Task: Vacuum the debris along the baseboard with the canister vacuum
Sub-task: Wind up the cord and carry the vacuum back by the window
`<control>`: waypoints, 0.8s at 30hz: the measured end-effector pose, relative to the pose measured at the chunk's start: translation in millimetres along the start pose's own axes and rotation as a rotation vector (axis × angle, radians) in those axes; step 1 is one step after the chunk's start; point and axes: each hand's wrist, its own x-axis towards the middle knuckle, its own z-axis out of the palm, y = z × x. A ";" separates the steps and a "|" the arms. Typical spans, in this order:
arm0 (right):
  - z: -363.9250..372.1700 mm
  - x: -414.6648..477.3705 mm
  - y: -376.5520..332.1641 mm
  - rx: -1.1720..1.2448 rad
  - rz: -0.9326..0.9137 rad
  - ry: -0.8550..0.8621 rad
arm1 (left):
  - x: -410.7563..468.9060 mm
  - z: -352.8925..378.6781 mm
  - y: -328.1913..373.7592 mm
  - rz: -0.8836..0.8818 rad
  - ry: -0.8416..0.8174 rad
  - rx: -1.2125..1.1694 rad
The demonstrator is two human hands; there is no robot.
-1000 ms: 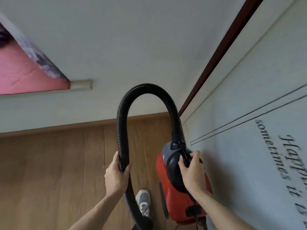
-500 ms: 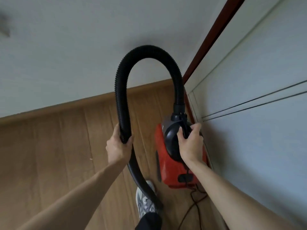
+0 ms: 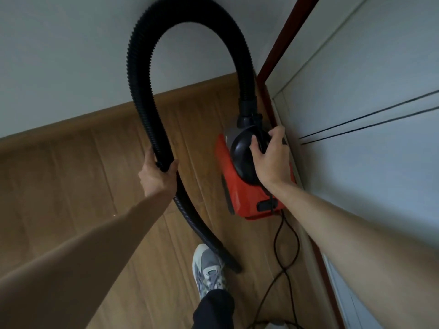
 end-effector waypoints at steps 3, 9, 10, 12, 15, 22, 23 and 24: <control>3.3 7.4 9.7 0.007 -0.012 -0.019 | 9.3 8.6 -4.5 0.005 -0.018 -0.010; 22.1 13.8 24.1 0.013 0.015 0.000 | 30.0 23.2 -10.3 -0.032 0.006 -0.043; 24.7 16.5 24.8 0.009 0.014 0.008 | 32.3 24.3 -11.5 -0.036 0.009 -0.036; 28.2 22.0 25.7 -0.009 0.003 0.011 | 36.5 27.5 -14.3 -0.051 0.016 -0.030; 32.1 27.2 26.4 -0.048 -0.023 0.021 | 43.7 31.8 -20.1 -0.071 0.020 -0.003; 29.6 23.7 23.6 -0.106 0.013 -0.030 | 44.7 33.7 -18.7 -0.160 -0.069 0.170; 27.3 22.0 22.5 -0.104 0.010 -0.061 | 45.2 31.7 -17.3 -0.190 -0.083 0.204; 24.1 19.4 20.7 -0.109 0.012 -0.103 | 44.6 28.7 -15.1 -0.214 -0.102 0.244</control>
